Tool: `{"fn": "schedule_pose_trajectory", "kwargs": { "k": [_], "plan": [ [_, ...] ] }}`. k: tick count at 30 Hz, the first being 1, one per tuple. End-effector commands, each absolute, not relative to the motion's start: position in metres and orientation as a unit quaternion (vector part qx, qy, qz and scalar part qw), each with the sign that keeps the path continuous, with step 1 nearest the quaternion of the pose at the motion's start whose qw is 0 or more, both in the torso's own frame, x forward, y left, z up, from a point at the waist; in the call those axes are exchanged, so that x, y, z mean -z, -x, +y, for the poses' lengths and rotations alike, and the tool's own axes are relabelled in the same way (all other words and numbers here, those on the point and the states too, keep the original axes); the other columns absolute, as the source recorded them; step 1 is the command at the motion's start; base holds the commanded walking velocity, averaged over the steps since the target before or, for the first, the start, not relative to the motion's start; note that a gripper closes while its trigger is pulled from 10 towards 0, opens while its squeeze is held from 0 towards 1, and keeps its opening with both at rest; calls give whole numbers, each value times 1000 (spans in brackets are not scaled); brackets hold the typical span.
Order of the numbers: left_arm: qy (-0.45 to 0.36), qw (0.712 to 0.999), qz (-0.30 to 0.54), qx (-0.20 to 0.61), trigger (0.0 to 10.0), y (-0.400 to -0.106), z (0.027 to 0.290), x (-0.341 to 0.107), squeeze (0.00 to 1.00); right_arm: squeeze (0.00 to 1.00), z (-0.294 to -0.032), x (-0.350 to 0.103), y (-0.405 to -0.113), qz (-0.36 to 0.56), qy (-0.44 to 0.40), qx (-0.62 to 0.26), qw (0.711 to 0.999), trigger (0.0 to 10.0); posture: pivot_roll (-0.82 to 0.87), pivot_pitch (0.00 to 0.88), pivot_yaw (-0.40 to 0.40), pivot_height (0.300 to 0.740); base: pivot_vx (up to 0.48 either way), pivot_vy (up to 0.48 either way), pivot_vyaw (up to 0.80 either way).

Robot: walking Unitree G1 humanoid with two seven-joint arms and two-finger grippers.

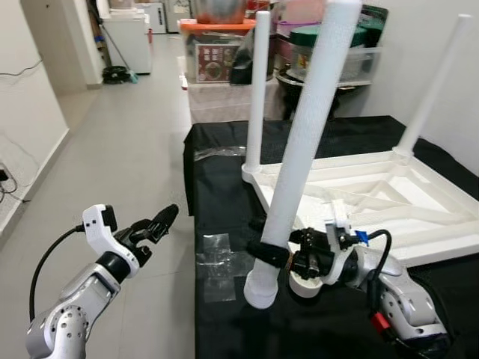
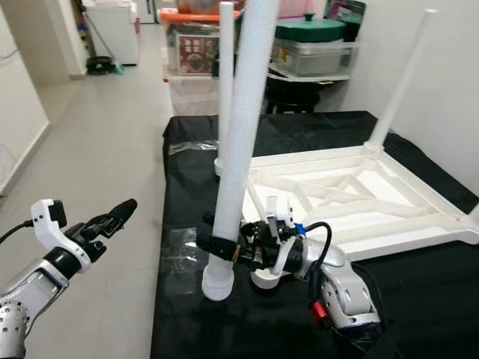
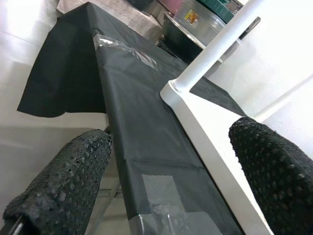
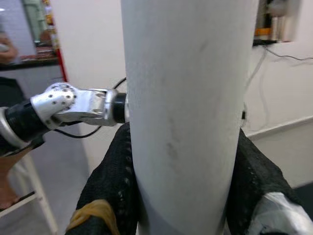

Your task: Building children table

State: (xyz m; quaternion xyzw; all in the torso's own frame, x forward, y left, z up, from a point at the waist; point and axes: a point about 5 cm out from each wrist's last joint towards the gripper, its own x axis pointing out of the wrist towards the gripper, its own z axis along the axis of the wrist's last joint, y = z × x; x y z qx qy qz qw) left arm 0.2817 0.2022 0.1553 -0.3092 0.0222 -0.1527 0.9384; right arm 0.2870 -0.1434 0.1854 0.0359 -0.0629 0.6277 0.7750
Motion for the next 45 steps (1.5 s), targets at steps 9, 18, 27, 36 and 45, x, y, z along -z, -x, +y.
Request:
{"fn": "schedule_pose_trajectory", "kwargs": {
  "k": [9,18,27,36,45],
  "plan": [
    [311,938,29,150,10000,-279,202,-153,0,0,-173,-227,-311,-94,15,-613,784,0,77,0,-39,740,0,0,0],
    [309,938,29,153,10000,-280,202,-154,0,0,-224,-218,-318,-53,37,-560,826,0,74,0,-31,740,0,0,0],
    [311,937,29,154,10000,-280,201,-154,0,0,-242,-205,-315,-47,-8,-543,839,0,78,0,-25,740,0,0,0],
    [308,939,27,153,10000,-280,206,-157,0,0,-233,-196,-316,-49,-21,-569,821,0,87,0,-21,740,0,0,0],
    [308,939,25,152,10000,-278,207,-157,0,0,-230,-194,-319,-39,-16,-583,812,0,98,0,-29,740,0,0,0]
  ]
}}
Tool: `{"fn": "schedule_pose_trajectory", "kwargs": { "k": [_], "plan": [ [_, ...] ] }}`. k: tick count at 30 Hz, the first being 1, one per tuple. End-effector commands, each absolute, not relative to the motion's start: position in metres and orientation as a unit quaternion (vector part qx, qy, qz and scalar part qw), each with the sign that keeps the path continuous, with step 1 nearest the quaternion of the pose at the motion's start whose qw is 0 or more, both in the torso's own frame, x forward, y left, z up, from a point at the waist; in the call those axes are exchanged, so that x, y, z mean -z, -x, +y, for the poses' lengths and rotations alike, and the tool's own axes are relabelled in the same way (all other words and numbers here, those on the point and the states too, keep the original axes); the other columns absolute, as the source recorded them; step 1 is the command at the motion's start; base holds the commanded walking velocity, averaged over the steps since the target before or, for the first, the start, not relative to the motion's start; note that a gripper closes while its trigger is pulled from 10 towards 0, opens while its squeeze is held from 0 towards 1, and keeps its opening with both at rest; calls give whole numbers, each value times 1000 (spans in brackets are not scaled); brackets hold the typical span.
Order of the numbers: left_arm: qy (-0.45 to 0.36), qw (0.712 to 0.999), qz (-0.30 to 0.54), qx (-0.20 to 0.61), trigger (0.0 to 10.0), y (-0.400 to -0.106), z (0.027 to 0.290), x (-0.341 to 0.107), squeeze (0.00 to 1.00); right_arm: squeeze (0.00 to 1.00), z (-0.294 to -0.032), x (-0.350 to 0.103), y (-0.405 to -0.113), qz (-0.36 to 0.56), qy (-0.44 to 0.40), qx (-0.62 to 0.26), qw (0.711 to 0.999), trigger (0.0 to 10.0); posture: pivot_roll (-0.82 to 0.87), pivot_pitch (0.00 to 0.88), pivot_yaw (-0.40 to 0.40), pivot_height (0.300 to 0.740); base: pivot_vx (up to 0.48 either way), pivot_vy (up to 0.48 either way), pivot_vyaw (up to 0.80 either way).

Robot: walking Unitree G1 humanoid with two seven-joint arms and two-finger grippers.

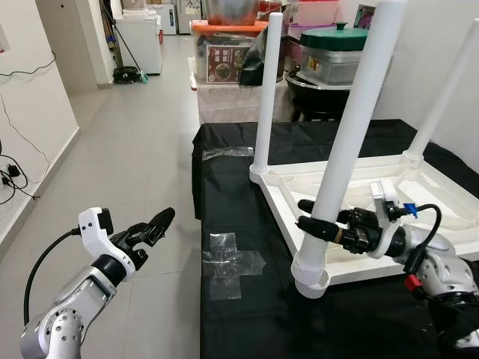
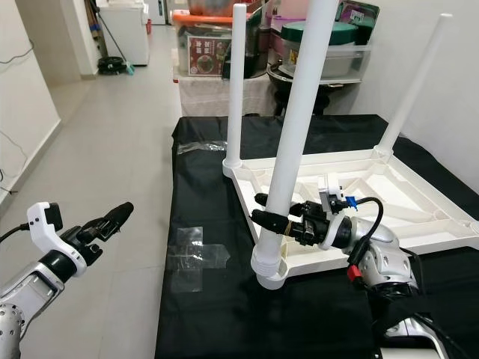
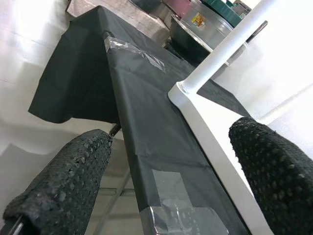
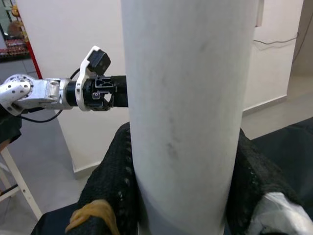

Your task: Building children table

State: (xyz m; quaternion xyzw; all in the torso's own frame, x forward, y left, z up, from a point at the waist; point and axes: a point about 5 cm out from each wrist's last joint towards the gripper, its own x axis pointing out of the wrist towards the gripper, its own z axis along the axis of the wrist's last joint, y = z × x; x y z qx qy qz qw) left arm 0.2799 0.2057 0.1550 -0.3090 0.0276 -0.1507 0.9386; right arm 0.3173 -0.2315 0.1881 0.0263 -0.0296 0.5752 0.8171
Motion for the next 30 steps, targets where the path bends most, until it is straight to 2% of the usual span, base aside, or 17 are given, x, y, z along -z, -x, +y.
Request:
{"fn": "schedule_pose_trajectory", "kwargs": {
  "k": [1,13,30],
  "plan": [
    [307,939,25,151,10000,-278,208,-157,0,0,-232,-193,-320,-38,-14,-581,813,0,100,0,-30,740,0,0,0],
    [308,939,24,153,10000,-278,208,-158,0,0,-250,-185,-320,-21,-21,-552,833,0,101,0,-27,740,0,0,0],
    [307,938,24,160,10000,-282,209,-160,0,0,-249,-167,-307,-4,-37,-572,819,0,89,0,-10,740,0,0,0]
  ]
}}
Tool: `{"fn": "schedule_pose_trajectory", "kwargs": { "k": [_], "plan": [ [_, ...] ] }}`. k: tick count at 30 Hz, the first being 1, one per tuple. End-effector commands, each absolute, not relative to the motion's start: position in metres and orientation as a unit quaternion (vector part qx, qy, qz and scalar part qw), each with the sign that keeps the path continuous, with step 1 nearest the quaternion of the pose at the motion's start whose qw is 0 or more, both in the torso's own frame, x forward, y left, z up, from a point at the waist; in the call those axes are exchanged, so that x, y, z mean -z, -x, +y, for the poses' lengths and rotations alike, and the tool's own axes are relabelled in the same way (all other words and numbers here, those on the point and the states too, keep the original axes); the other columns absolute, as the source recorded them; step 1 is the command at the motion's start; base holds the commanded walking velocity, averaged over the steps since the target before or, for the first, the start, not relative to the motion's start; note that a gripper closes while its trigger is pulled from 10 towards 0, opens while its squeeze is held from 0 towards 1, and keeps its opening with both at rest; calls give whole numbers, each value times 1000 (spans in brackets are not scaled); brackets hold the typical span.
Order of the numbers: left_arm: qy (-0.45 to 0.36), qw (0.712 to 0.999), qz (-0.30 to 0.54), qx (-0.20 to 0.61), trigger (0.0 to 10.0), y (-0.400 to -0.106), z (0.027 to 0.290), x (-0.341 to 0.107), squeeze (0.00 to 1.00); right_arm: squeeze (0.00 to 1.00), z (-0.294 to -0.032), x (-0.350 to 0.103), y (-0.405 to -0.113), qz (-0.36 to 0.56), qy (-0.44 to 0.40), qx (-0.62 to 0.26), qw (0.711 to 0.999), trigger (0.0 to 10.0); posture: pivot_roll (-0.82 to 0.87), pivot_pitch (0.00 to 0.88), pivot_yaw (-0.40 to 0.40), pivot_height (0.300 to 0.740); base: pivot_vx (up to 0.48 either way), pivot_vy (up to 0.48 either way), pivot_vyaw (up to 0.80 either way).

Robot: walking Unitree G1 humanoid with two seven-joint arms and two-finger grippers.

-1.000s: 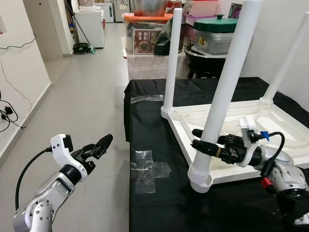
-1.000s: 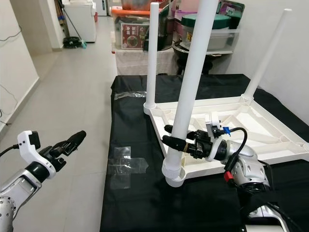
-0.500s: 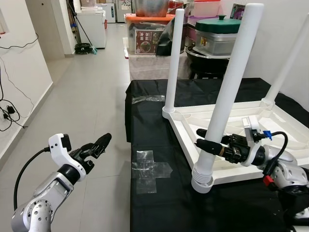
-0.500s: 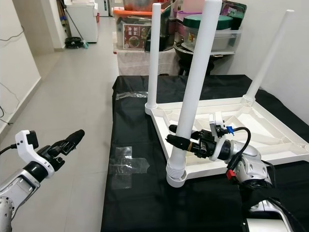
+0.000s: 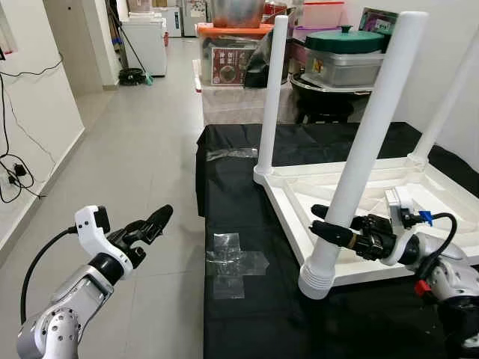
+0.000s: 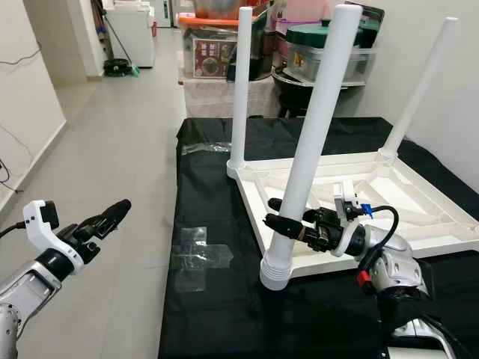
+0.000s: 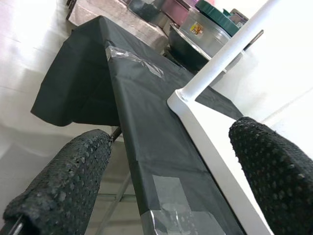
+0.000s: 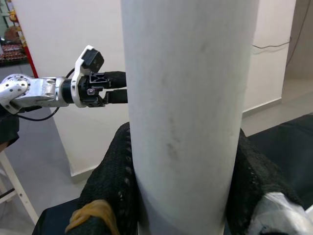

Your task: Building children table

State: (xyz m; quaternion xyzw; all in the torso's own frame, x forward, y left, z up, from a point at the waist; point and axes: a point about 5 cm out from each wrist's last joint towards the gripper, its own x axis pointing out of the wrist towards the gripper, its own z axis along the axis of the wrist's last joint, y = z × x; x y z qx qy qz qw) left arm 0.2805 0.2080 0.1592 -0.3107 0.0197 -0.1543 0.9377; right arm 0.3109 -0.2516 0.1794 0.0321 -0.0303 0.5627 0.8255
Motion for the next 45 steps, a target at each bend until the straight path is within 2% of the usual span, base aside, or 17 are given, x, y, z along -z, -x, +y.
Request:
{"fn": "schedule_pose_trajectory", "kwargs": {
  "k": [1,12,16,28,32,39,40,42,45],
  "plan": [
    [307,938,24,160,10000,-282,209,-160,0,0,-249,-166,-306,-4,-37,-573,819,0,90,0,-10,740,0,0,0],
    [307,938,24,162,10000,-281,208,-161,0,0,-238,-165,-313,-9,-38,-574,818,0,102,0,-17,740,0,0,0],
    [307,938,24,159,10000,-279,209,-161,0,0,-245,-161,-318,1,-50,-543,838,0,103,0,-22,740,0,0,0],
    [308,938,24,159,10000,-279,208,-160,0,0,-260,-145,-312,27,-67,-504,861,0,98,0,-20,740,0,0,0],
    [309,937,24,160,10000,-279,208,-160,0,0,-256,-146,-313,6,-56,-497,866,0,93,0,-19,740,0,0,0],
    [309,937,24,160,10000,-280,207,-160,0,0,-239,-150,-309,-35,-35,-513,857,0,97,0,-21,740,0,0,0],
    [310,937,25,160,10000,-280,207,-160,0,0,-229,-149,-303,-36,-29,-536,843,0,84,0,-13,740,0,0,0],
    [310,937,25,160,10000,-280,207,-160,0,0,-229,-149,-303,-36,-29,-536,843,0,84,0,-13,740,0,0,0],
    [311,936,26,162,10000,-281,205,-159,0,0,-219,-146,-296,-30,-27,-563,825,0,80,0,-14,740,0,0,0]
  ]
}}
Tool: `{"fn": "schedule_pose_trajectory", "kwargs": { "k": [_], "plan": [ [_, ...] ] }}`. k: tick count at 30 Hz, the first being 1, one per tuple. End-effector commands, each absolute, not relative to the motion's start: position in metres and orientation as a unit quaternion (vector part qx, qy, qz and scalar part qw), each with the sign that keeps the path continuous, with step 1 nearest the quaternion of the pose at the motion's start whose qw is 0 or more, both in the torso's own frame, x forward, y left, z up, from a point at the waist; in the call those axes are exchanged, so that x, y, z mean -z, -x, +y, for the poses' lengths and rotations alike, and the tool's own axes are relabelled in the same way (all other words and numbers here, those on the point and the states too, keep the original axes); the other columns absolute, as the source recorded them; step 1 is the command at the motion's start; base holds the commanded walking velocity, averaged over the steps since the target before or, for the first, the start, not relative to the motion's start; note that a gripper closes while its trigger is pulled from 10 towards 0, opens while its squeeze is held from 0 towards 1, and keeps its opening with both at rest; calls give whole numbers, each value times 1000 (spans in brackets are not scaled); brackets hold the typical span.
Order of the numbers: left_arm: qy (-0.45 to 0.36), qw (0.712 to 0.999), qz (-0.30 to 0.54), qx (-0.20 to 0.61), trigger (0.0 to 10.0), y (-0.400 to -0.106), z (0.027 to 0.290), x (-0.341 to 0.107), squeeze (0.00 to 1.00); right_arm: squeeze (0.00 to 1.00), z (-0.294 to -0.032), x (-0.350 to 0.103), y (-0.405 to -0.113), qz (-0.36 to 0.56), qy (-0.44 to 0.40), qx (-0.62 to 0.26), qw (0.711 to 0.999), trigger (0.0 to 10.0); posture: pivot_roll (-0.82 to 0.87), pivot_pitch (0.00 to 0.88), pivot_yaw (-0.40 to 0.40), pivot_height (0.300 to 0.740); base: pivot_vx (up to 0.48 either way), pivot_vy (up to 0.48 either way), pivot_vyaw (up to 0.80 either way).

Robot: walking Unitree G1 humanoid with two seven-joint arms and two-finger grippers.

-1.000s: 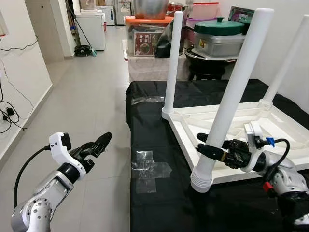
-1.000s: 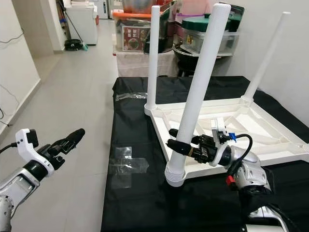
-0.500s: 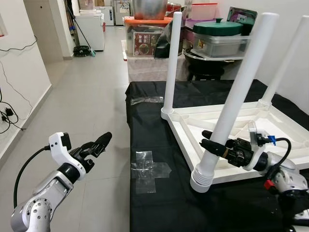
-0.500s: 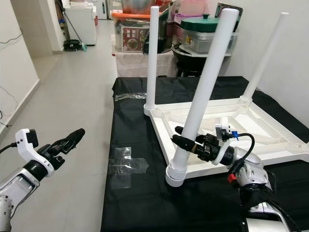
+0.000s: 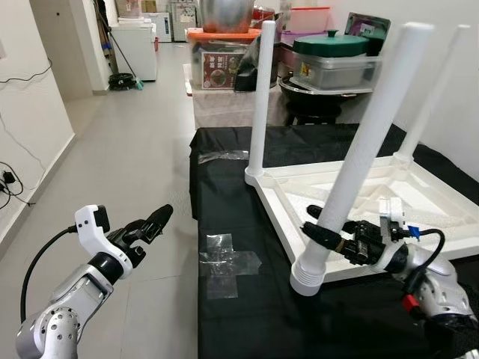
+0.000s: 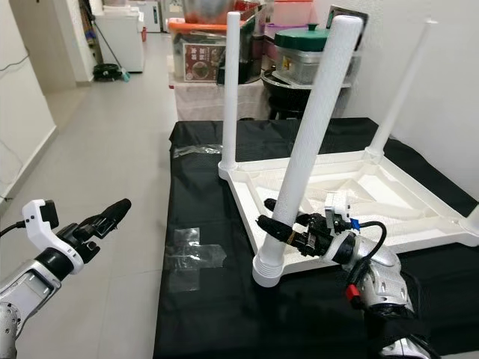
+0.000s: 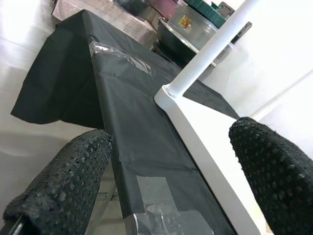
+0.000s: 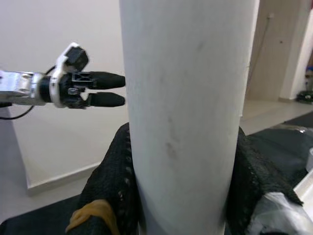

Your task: Building children table

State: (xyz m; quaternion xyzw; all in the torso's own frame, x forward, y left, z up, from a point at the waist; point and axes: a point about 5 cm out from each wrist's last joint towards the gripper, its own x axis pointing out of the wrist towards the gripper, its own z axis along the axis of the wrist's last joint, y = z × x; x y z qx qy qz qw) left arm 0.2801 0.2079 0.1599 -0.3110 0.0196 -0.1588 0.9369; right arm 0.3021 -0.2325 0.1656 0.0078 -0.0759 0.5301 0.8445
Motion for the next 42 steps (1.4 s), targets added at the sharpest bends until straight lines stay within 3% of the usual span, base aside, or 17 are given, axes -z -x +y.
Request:
{"fn": "schedule_pose_trajectory", "kwargs": {
  "k": [1,15,23,25,27,35,38,42],
  "plan": [
    [312,935,25,163,10000,-282,205,-159,0,0,-218,-145,-295,-25,-29,-569,822,0,80,0,-15,740,0,0,0],
    [319,933,27,162,10000,-280,202,-156,0,0,-215,-148,-295,-13,-29,-577,816,0,71,0,-28,740,0,0,0],
    [321,933,27,160,10000,-279,202,-155,0,0,-202,-147,-292,-11,-45,-545,837,0,66,0,-31,740,0,0,0],
    [322,933,28,159,10000,-279,202,-155,0,0,-199,-145,-291,-16,-36,-528,848,0,62,0,-32,740,0,0,0],
    [323,933,27,158,10000,-279,202,-154,0,0,-193,-144,-292,-47,-37,-470,881,0,59,0,-37,740,0,0,0],
    [325,932,28,156,10000,-277,201,-153,0,0,-184,-141,-285,-80,-26,-383,920,0,49,0,-37,740,0,0,0],
    [327,932,26,155,10000,-278,200,-153,0,0,-182,-143,-281,-114,-20,-236,965,0,48,0,-40,740,0,0,0],
    [328,931,25,155,10000,-279,199,-153,0,0,-186,-145,-275,-143,9,-155,978,0,42,0,-39,740,0,0,0]
  ]
}}
